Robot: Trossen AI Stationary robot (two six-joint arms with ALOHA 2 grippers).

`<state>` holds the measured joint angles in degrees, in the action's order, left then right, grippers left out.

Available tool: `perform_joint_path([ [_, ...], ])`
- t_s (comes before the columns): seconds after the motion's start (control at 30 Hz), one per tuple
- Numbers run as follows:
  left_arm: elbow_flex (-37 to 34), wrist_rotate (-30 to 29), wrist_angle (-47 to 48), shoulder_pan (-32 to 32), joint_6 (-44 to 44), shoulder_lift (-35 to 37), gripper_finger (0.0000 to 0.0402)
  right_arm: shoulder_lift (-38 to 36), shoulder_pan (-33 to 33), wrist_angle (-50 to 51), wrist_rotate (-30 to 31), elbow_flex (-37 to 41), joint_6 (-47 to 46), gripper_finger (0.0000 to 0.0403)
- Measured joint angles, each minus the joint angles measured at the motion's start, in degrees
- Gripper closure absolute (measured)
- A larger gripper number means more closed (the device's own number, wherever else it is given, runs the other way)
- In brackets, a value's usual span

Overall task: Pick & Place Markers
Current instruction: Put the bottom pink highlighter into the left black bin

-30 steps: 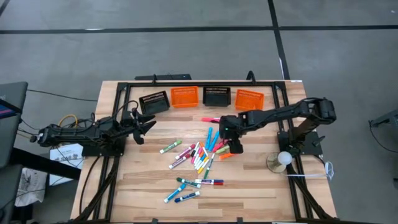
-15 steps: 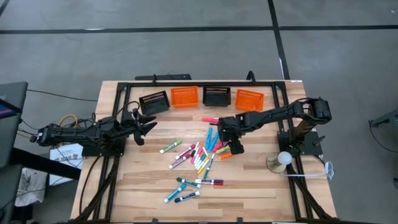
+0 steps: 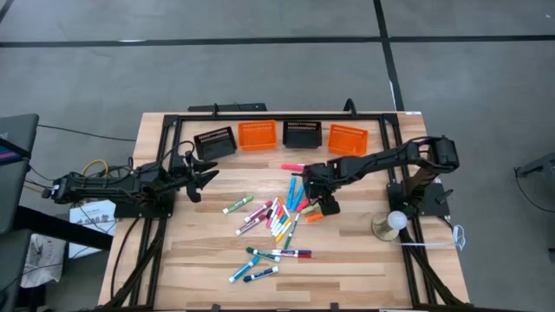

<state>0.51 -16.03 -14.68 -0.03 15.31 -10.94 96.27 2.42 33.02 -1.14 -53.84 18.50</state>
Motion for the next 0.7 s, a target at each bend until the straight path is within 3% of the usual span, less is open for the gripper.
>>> perform_joint_path([
  [0.4,0.0,0.0,-0.42,0.0,0.0,-0.07,0.0238,3.84,0.81,-1.3,0.85,-0.14,0.0,0.0205],
  [0.7,0.0,0.0,-0.44,0.0,-0.02,-0.07,0.0238,3.75,1.31,-1.02,0.08,-0.04,-0.46,0.0313],
])
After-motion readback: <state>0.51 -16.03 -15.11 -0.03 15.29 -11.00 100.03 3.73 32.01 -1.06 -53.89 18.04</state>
